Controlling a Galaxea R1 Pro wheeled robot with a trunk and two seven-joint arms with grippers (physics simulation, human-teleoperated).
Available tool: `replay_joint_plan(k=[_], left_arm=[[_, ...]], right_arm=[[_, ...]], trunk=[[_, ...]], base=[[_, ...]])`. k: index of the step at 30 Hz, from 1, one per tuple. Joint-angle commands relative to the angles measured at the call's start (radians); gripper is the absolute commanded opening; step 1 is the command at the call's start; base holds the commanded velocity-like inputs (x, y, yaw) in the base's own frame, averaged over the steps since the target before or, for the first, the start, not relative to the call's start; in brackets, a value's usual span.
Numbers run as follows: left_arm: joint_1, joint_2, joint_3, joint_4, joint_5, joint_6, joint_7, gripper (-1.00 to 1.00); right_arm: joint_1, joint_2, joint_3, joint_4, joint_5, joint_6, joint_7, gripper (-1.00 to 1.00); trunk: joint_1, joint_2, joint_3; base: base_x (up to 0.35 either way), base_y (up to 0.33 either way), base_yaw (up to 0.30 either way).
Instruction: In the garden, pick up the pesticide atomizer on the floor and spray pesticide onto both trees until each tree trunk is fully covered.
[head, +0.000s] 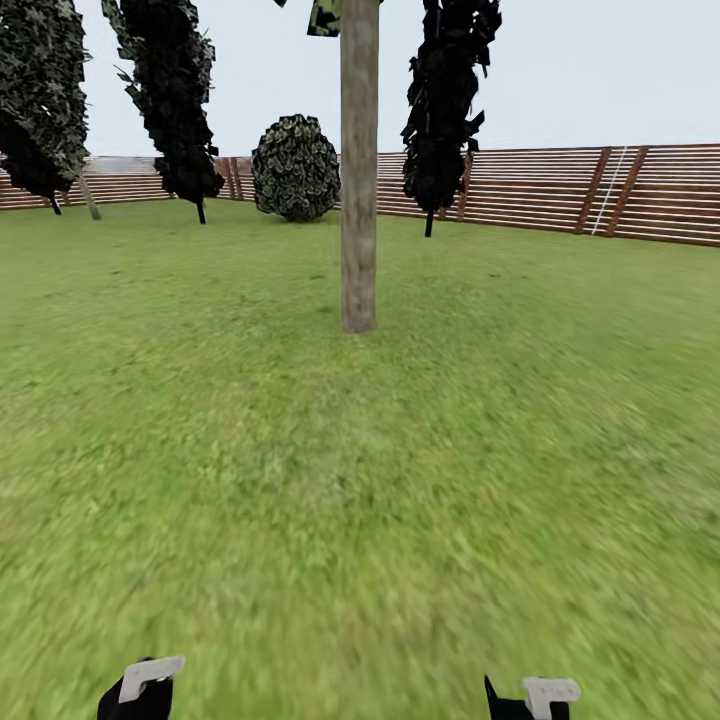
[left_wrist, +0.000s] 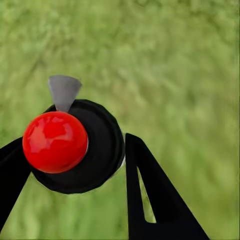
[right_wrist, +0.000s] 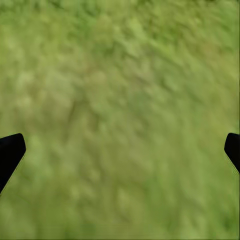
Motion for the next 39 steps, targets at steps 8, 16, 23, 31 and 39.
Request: replay_joint_plan(k=[8, 16, 23, 31, 39], left_arm=[[-0.001, 0.0, 0.001, -0.001, 0.001, -0.003, -0.001, -1.0], [-0.001, 0.0, 0.002, -0.003, 0.001, -0.003, -0.001, -1.0], [-0.001, 0.0, 0.002, -0.003, 0.001, -0.003, -0.001, -1.0], [-0.001, 0.0, 0.002, -0.003, 0.001, -0.004, -0.001, -1.0], [-0.001, 0.0, 0.001, -0.003, 0.001, -0.003, -0.001, -1.0]], right_arm=[[-0.001, 0.0, 0.003, 0.002, -0.006, -0.003, 0.0, 1.0], [-0.001, 0.0, 0.004, 0.002, -0.006, -0.003, -0.003, 1.0], [-0.001, 0.001, 0.004, 0.002, -0.006, -0.003, -0.003, 1.0], [-0.001, 0.001, 0.005, 0.003, -0.004, -0.003, -0.002, 1.0], [-0.001, 0.001, 0.005, 0.003, -0.004, -0.003, -0.002, 1.0]], trunk=[[0.0, 0.0, -0.001], [0.0, 0.0, -0.001], [0.0, 0.0, -0.001], [0.0, 0.0, -0.001], [0.0, 0.0, -0.001]], base=[[0.338, 0.0, 0.0], [0.339, 0.0, 0.0], [0.338, 0.0, 0.0], [0.339, 0.0, 0.0], [0.339, 0.0, 0.0]])
